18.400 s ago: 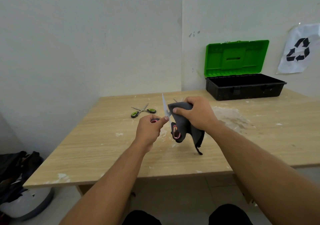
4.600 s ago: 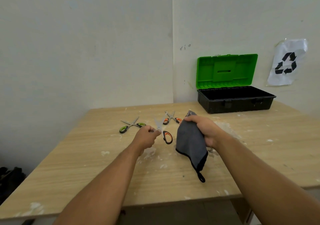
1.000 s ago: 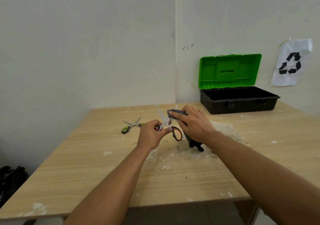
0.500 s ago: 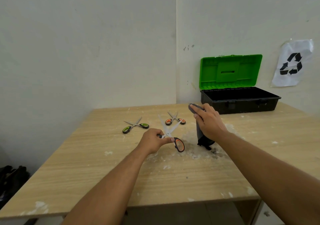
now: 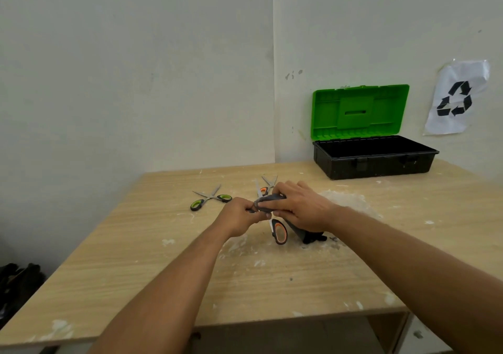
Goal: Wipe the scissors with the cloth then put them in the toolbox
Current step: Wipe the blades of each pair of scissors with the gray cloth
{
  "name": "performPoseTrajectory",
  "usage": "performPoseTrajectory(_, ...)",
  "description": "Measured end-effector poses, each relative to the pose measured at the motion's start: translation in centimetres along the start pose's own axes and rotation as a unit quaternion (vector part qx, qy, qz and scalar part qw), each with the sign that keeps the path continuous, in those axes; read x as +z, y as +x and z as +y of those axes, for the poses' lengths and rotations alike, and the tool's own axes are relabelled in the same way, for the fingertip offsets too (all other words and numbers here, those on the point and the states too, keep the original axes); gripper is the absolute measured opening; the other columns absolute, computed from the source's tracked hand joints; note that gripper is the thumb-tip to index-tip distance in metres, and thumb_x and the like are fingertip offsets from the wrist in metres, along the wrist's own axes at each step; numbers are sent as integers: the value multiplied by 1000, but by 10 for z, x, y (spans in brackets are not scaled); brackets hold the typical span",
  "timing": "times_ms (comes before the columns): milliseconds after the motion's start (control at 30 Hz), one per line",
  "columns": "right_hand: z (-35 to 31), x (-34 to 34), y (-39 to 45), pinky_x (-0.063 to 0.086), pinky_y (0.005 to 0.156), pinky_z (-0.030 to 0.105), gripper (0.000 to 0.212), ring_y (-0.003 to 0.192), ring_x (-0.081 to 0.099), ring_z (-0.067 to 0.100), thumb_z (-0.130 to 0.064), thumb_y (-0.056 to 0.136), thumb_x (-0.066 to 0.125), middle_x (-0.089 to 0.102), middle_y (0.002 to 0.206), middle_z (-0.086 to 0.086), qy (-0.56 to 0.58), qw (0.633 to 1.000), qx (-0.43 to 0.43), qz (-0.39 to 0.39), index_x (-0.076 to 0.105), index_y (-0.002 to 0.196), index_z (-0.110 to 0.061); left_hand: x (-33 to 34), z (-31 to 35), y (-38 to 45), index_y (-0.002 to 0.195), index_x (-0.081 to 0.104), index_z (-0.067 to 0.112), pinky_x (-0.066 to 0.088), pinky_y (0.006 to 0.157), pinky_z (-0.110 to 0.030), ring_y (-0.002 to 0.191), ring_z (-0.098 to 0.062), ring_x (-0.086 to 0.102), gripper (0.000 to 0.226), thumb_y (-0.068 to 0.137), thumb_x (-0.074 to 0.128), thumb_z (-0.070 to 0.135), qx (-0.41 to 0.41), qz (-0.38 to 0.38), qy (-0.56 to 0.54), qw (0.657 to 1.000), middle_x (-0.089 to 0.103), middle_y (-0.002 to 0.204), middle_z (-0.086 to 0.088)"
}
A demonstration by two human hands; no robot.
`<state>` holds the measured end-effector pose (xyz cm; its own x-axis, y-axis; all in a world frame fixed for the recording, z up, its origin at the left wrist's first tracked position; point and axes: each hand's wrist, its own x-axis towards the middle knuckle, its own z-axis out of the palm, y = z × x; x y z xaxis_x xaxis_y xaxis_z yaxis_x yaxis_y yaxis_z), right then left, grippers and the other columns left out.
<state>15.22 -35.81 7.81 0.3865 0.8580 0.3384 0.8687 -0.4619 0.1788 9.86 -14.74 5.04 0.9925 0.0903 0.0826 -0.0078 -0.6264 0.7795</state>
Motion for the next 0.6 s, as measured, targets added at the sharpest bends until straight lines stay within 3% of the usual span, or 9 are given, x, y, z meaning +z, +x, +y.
performPoseTrajectory(100,-1,-2,4,34,87,37,40,108,45,19,-45,104,39,48,124,-2,-22,1000,0,-21,44,143,-51,-3,-4,0,66,73,16,23,53,-29,48,-11,29,34,74,83,47,11,-3,11,1000,35,48,11)
performPoseTrajectory(233,-2,-3,8,34,86,38,41,106,45,18,-47,104,34,48,123,-3,-44,999,8,-26,38,144,-55,-6,-8,0,59,66,21,23,53,-30,44,-11,29,35,72,84,48,20,13,31,999,36,45,10)
performPoseTrajectory(400,4,-5,15,25,80,34,43,91,34,13,-44,104,35,45,113,-3,-39,998,49,1,35,146,-55,-5,-4,-1,68,64,7,25,52,-29,44,-8,31,47,73,83,49,37,14,53,998,39,50,9)
performPoseTrajectory(500,8,-2,16,28,82,36,43,90,25,10,-43,105,34,46,117,-2,-29,997,68,-2,34,147,-54,-4,-4,-2,67,64,5,25,51,-28,44,-9,30,46,74,83,47,40,7,41,998,37,47,11)
performPoseTrajectory(600,11,0,20,32,83,38,43,91,28,10,-43,105,34,45,113,-1,-11,995,94,-7,33,147,-52,0,-4,-3,68,63,3,24,52,-28,45,-9,30,48,76,83,46,45,1,30,999,37,48,10)
